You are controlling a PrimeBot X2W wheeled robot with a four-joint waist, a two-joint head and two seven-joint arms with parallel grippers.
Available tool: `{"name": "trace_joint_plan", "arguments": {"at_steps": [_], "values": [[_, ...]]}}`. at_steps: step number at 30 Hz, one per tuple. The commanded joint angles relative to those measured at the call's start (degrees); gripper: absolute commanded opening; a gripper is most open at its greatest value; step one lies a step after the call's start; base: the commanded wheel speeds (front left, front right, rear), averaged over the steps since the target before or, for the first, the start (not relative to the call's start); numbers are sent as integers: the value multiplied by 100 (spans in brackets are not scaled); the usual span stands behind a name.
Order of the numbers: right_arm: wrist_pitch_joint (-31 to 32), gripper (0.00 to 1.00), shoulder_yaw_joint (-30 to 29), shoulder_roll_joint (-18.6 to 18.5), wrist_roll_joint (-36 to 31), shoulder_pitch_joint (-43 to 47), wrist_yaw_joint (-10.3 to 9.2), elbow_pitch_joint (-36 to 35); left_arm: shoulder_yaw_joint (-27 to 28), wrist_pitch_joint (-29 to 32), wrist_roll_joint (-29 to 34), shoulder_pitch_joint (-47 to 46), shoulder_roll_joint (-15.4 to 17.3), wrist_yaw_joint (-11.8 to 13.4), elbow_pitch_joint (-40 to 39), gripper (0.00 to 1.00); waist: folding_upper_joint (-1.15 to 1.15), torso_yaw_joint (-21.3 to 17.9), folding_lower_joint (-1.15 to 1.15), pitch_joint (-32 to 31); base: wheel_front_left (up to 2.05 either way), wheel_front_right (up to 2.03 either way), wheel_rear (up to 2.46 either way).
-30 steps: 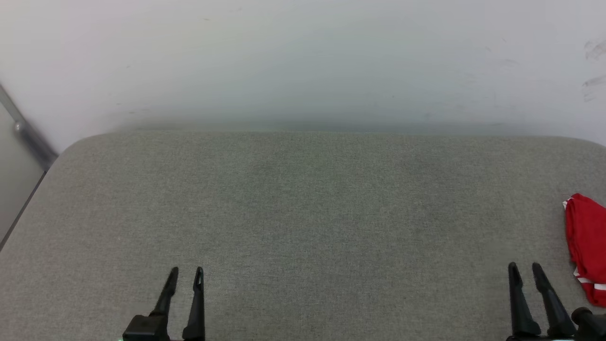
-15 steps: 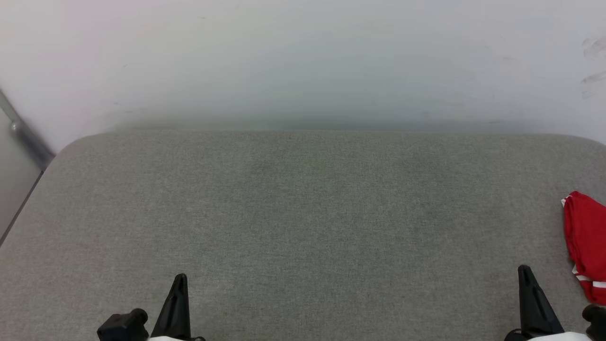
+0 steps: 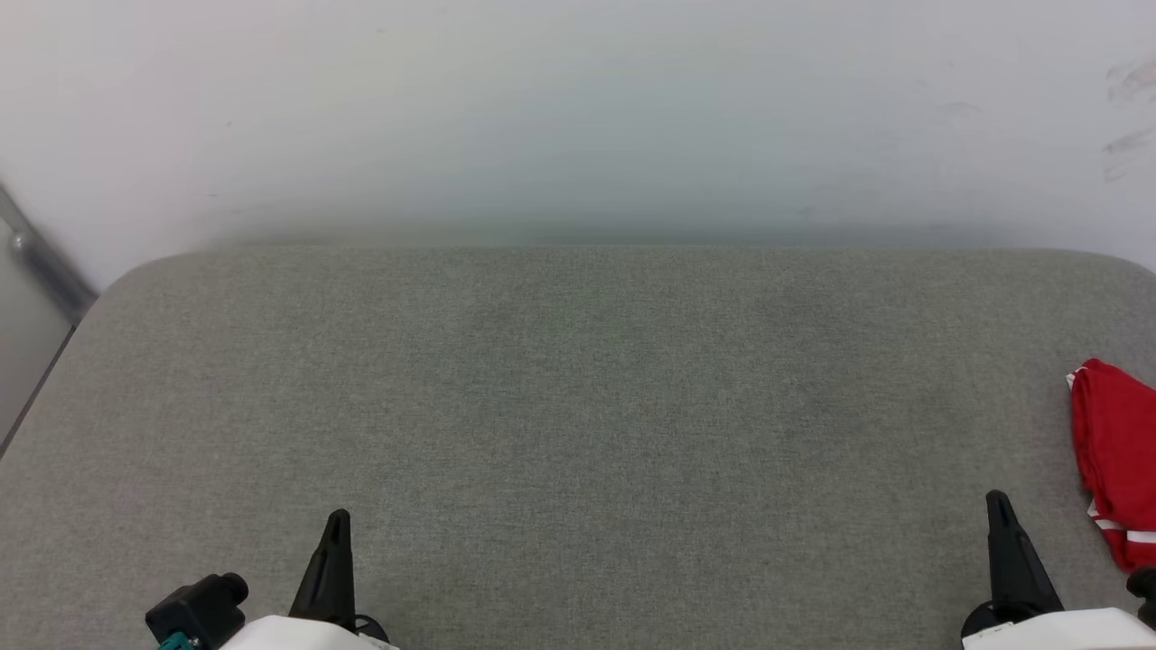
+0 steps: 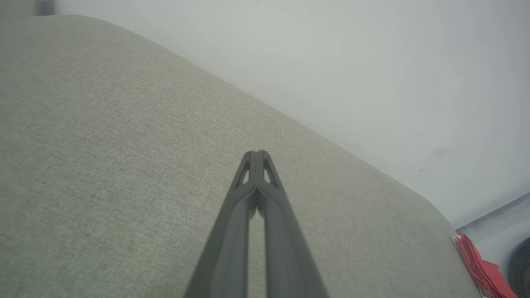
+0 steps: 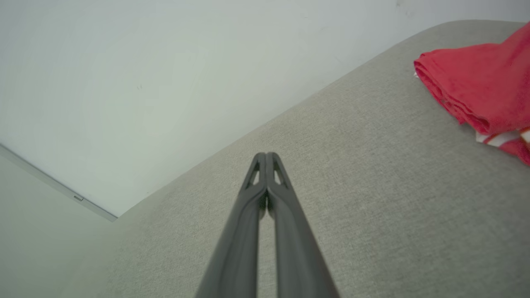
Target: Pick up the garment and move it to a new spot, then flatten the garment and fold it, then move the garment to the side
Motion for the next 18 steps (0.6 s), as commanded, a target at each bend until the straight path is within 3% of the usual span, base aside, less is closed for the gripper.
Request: {"name": "trace_joint_plan", "arguments": {"at_steps": [1, 18], "values": [[41, 0, 1, -4, 206, -182, 0, -42, 32, 36, -222, -181, 49, -40, -44, 0, 0, -4, 0, 3, 0, 0, 0], [404, 0, 5, -2, 1603, -451, 0, 136, 151, 369, -1742, -437, 74, -174, 128, 0, 0, -54, 0, 45, 0, 0, 0]]}}
